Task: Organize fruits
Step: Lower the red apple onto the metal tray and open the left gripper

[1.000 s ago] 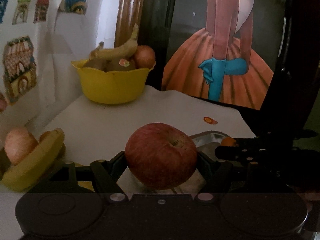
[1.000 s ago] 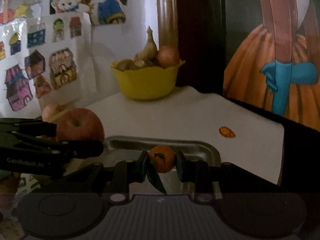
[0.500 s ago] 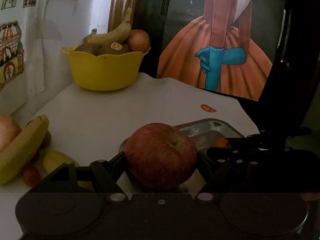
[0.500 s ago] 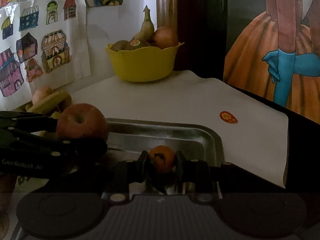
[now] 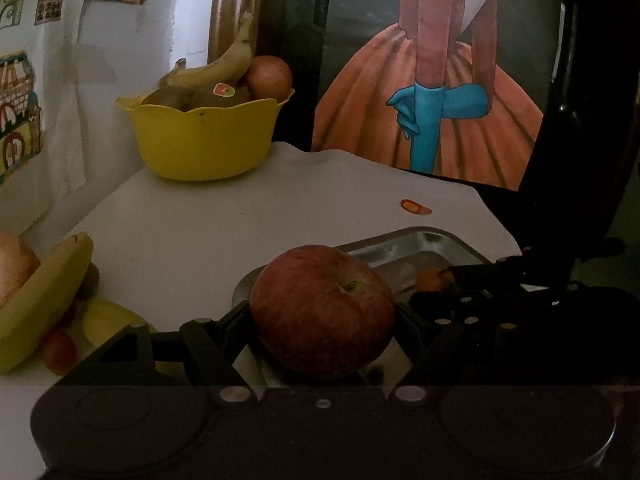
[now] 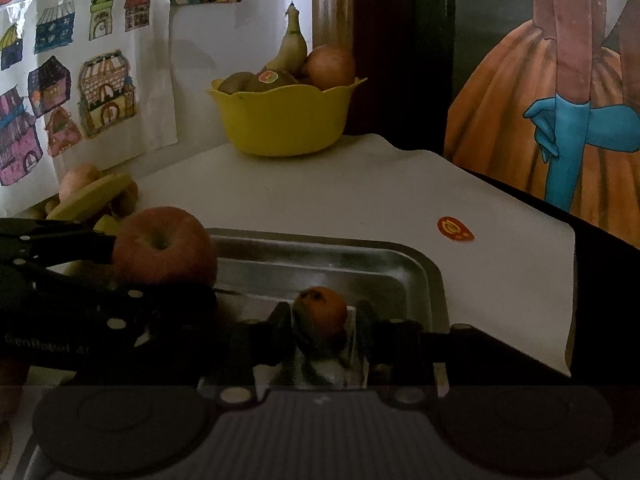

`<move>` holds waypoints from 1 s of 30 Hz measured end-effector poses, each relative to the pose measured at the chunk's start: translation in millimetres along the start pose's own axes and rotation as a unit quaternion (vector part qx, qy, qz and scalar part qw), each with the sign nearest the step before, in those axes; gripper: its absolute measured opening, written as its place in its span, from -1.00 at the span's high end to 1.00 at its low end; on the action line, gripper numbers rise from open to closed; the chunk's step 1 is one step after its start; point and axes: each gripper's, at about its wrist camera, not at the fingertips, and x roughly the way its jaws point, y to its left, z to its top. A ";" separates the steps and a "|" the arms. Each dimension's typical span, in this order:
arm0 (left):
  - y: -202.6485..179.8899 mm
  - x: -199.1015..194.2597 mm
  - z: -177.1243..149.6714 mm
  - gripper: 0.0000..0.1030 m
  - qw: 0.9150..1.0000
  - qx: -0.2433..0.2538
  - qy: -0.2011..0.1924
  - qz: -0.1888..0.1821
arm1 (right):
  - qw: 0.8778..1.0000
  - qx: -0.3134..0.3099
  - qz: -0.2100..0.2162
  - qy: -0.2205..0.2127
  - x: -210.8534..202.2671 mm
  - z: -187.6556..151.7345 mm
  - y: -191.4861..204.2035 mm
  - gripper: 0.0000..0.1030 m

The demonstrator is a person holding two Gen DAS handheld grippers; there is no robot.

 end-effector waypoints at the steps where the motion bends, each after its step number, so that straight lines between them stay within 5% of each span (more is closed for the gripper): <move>1: -0.8 -0.1 -0.3 -0.47 1.000 0.004 0.001 0.001 | 1.000 0.000 -0.001 0.000 -0.3 -0.2 0.3 0.03; 9: -6.7 -32.2 8.4 -0.60 0.999 0.011 -0.049 -0.011 | 1.000 0.000 -0.017 -0.007 -17.6 -2.7 1.2 -0.43; 20: -6.4 -95.7 15.6 -0.92 0.995 0.004 -0.101 0.002 | 0.999 0.002 -0.026 -0.042 -64.3 4.2 15.8 -0.73; 30: -0.9 -168.2 7.4 -0.98 0.988 -0.009 -0.154 0.012 | 0.995 -0.010 -0.054 -0.087 -133.9 3.4 53.5 -0.98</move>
